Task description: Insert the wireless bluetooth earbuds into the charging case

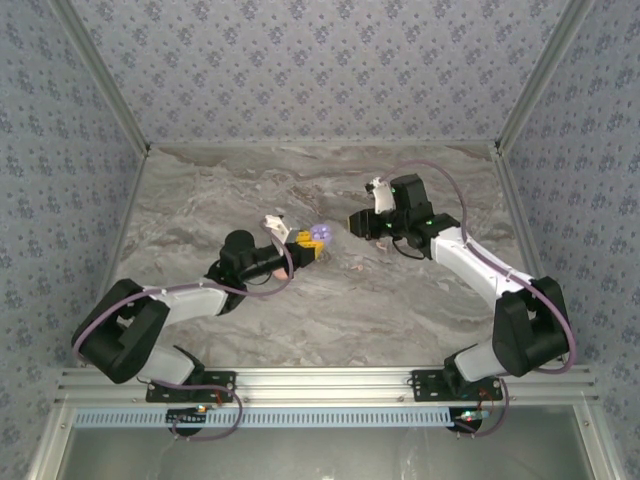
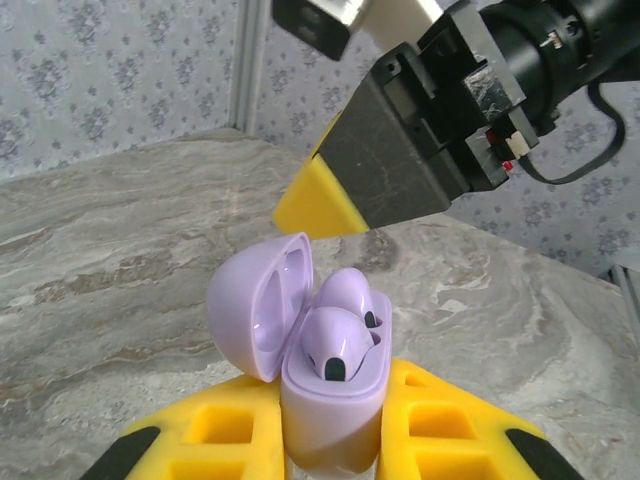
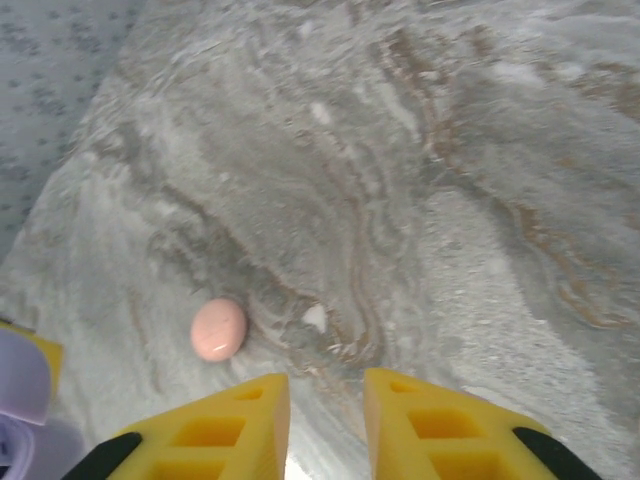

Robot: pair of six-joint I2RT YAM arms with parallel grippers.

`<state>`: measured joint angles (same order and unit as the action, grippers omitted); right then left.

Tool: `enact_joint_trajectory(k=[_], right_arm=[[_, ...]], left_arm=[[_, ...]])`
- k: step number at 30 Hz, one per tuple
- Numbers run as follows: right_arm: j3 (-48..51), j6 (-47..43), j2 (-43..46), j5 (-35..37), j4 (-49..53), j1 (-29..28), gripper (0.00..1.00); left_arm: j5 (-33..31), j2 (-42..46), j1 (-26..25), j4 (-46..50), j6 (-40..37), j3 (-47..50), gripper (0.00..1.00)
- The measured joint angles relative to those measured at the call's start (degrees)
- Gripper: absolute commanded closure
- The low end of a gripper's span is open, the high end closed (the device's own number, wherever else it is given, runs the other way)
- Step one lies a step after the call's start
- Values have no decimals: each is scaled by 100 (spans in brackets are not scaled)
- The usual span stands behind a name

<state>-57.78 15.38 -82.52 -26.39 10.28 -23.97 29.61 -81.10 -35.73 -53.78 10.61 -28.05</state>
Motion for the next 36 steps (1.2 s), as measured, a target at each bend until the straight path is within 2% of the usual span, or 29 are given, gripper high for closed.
enact_joint_trajectory(k=[15,36], right_arm=[[0,-39,-356,-1062,-28,-2,82],[0,52,-433,-1952,-560,-63,83]], left_arm=[[577,7,0,26,-11,-116,90],[730,-127,7,2,-7,-208,90]])
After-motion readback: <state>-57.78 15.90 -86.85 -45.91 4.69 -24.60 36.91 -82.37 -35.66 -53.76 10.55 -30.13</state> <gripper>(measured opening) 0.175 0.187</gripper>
